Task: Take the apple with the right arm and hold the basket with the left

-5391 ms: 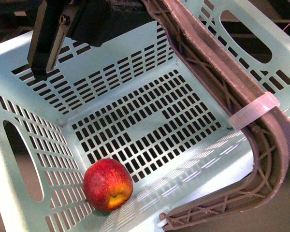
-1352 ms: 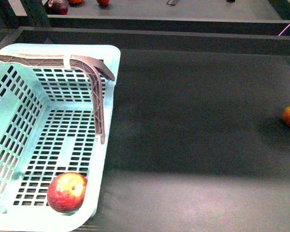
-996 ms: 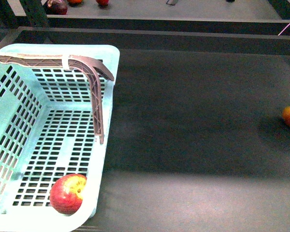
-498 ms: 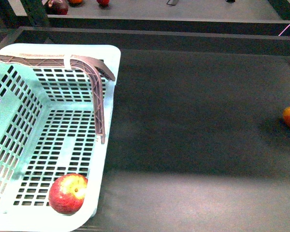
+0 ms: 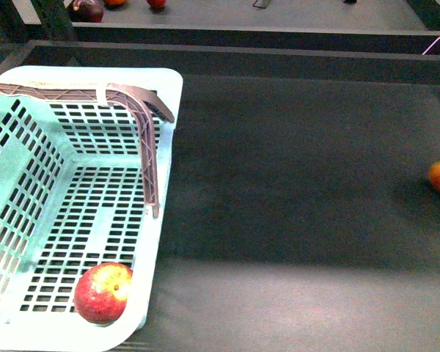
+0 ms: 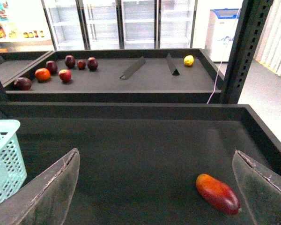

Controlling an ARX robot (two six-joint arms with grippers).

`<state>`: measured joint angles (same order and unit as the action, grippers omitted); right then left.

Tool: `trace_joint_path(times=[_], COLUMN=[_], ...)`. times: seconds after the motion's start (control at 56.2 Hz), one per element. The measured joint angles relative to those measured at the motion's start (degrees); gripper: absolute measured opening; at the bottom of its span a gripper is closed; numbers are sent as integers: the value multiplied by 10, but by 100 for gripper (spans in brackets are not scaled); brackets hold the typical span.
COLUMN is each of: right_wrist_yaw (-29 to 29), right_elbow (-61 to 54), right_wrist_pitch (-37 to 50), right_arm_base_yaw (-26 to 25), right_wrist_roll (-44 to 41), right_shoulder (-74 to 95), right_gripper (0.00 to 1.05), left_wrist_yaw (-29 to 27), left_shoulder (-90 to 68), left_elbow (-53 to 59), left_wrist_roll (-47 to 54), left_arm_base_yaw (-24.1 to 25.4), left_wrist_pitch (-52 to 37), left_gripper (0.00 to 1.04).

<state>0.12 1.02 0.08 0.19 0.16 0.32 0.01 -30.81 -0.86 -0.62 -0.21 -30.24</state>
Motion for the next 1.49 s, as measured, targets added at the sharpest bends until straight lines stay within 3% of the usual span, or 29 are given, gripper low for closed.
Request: trace_joint_path(times=[0.925, 1.014, 1.495], right_wrist_yaw=[0, 0, 0], right_elbow=[0, 0, 0], right_wrist_pitch=[0, 0, 0], right_arm_base_yaw=[0, 0, 0], right_wrist_roll=[0, 0, 0], right_shoulder=[0, 0, 0], right_gripper=[96, 96, 96], left_wrist_yaw=[0, 0, 0], left_shoulder=[206, 286, 304], left_elbow=[0, 0, 0], left_wrist_roll=[0, 0, 0], left_arm_base_yaw=[0, 0, 0], left_wrist_pitch=[200, 294, 301], left_gripper=[3, 3, 3])
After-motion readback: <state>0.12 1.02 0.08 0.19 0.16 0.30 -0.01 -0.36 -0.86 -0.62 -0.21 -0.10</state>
